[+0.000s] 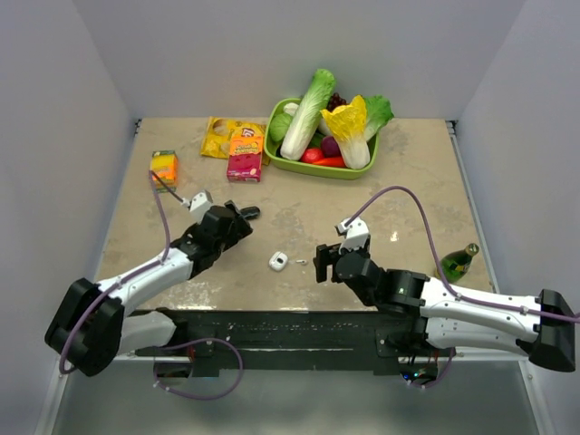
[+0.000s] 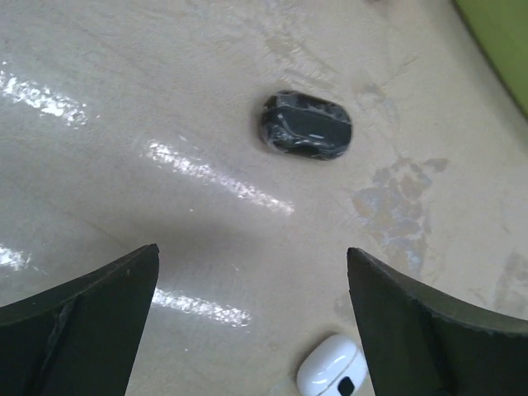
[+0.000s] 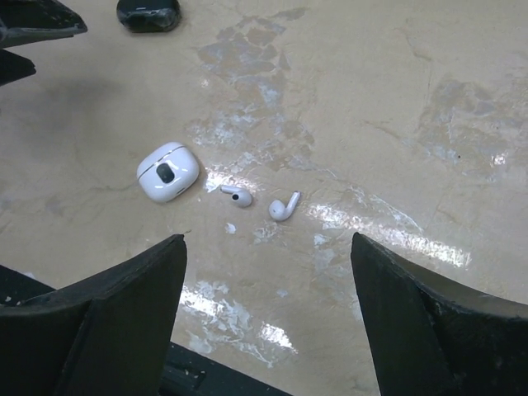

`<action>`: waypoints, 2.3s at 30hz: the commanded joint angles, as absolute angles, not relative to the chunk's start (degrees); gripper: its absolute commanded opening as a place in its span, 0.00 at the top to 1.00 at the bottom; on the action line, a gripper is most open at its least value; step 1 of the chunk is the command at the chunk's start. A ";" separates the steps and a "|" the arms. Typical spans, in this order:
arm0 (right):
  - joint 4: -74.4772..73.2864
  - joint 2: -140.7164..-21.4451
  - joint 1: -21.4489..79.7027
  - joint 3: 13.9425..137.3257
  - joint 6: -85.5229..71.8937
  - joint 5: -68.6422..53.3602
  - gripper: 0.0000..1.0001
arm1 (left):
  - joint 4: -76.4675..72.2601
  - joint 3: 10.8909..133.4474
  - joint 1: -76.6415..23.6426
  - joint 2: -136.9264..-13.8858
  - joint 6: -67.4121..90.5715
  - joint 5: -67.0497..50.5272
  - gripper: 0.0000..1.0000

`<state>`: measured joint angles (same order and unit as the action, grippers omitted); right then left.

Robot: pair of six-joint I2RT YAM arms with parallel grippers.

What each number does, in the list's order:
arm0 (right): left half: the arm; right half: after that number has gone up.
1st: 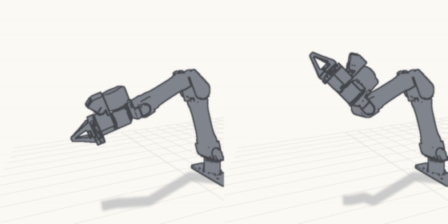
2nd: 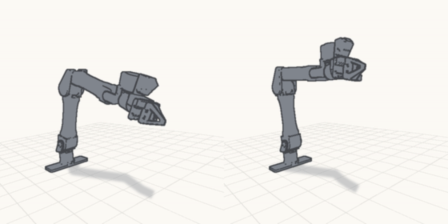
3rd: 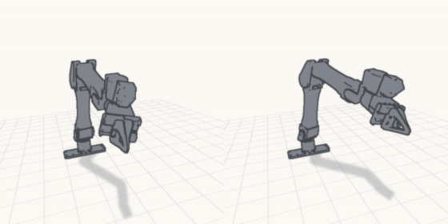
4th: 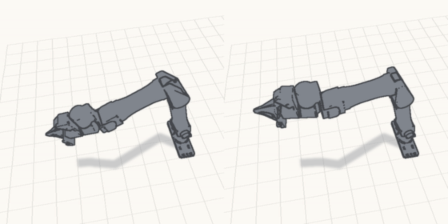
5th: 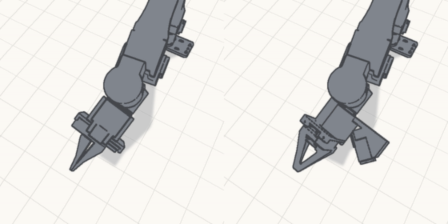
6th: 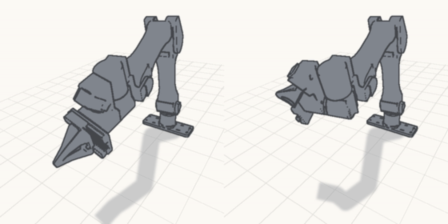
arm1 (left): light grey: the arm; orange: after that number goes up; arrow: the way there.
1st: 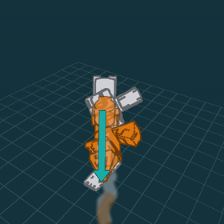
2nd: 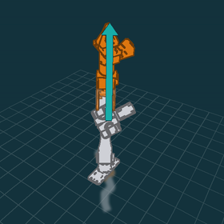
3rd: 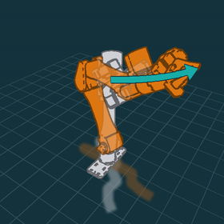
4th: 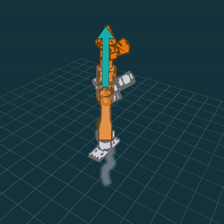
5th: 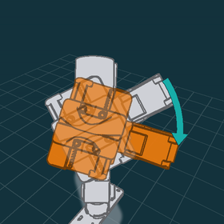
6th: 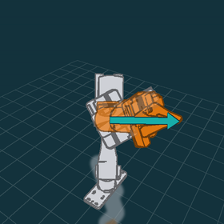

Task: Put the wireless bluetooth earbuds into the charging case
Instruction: Move the charging case to the center of the board.

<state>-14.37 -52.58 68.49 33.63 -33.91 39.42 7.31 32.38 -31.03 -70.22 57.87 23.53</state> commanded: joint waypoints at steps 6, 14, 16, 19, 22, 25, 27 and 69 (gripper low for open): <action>-11.60 -53.43 68.47 35.07 -30.85 38.32 0.20 | -23.67 11.27 -31.20 -45.83 49.93 6.89 0.00; -7.39 -52.12 68.38 30.85 -31.38 34.81 0.29 | -25.04 3.35 -38.57 -45.17 47.37 4.65 0.31; -7.47 -52.64 68.47 31.02 -31.46 34.80 0.31 | -27.41 2.55 -43.91 -47.63 48.25 8.42 0.53; -8.26 -53.61 68.47 31.90 -31.55 34.98 0.33 | -29.35 3.25 -50.16 -54.04 48.78 12.65 0.94; -8.44 -53.35 68.47 32.08 -31.38 34.98 0.34 | -33.12 4.48 -52.99 -60.19 48.69 13.45 1.00; -8.70 -52.30 68.47 31.82 -31.29 34.98 0.34 | -34.45 6.32 -53.61 -64.85 48.43 14.15 1.00; -8.96 -51.51 68.38 31.47 -31.38 35.07 0.34 | -34.45 7.90 -53.61 -67.75 48.16 14.67 1.00; -10.55 -46.32 68.47 28.65 -32.70 33.84 0.29 | -35.68 19.25 -41.84 -86.31 42.72 10.37 1.00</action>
